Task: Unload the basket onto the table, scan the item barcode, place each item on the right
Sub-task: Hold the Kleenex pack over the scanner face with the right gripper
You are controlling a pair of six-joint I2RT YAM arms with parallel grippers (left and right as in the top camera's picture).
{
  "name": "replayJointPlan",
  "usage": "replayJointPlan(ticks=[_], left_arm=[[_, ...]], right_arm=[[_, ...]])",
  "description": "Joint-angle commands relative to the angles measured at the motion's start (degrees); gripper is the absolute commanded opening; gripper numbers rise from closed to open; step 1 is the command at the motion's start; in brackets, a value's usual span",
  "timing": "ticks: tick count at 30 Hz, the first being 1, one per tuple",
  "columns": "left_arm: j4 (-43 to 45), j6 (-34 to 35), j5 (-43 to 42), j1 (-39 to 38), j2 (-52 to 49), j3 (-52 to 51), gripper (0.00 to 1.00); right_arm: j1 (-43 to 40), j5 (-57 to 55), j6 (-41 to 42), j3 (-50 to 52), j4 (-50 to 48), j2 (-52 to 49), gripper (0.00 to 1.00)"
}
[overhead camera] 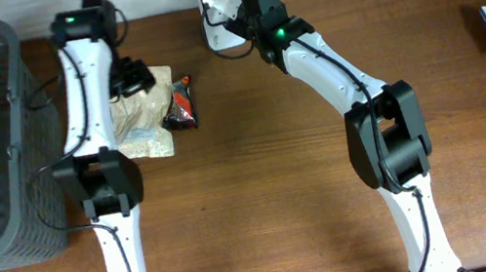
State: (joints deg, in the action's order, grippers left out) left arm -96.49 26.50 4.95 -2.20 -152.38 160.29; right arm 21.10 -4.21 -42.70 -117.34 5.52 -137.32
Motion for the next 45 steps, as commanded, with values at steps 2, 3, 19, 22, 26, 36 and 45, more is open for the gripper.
replayJointPlan(ticks=[2,3,19,22,26,36,45], left_arm=[[-0.3,1.1,-0.7,0.8,1.8,0.7,0.99],[-0.3,1.1,-0.7,0.8,1.8,0.7,0.99],[-0.2,1.1,-0.7,0.8,1.8,0.7,0.99],[-0.2,1.1,-0.7,0.8,1.8,0.7,0.99],[-0.2,1.1,-0.7,0.8,1.8,0.7,0.99],[-0.2,1.1,-0.7,0.8,1.8,0.7,0.99],[-0.2,1.1,-0.7,0.8,1.8,0.7,0.99]], right_arm=[[0.4,6.1,-11.6,-1.0,-0.7,-0.1,0.04],[0.5,6.2,-11.6,-1.0,-1.0,-0.1,0.04],[1.3,3.7,-27.2,-1.0,-4.1,-2.7,0.04],[1.3,3.1,-30.6,-1.0,-4.1,-2.7,0.04],[0.9,2.7,-30.6,-1.0,-4.5,-2.7,0.04],[-0.6,3.1,-21.9,-1.0,-4.5,-2.8,0.04],[-0.5,-10.4,2.7,-1.0,-8.4,-2.6,0.04]])
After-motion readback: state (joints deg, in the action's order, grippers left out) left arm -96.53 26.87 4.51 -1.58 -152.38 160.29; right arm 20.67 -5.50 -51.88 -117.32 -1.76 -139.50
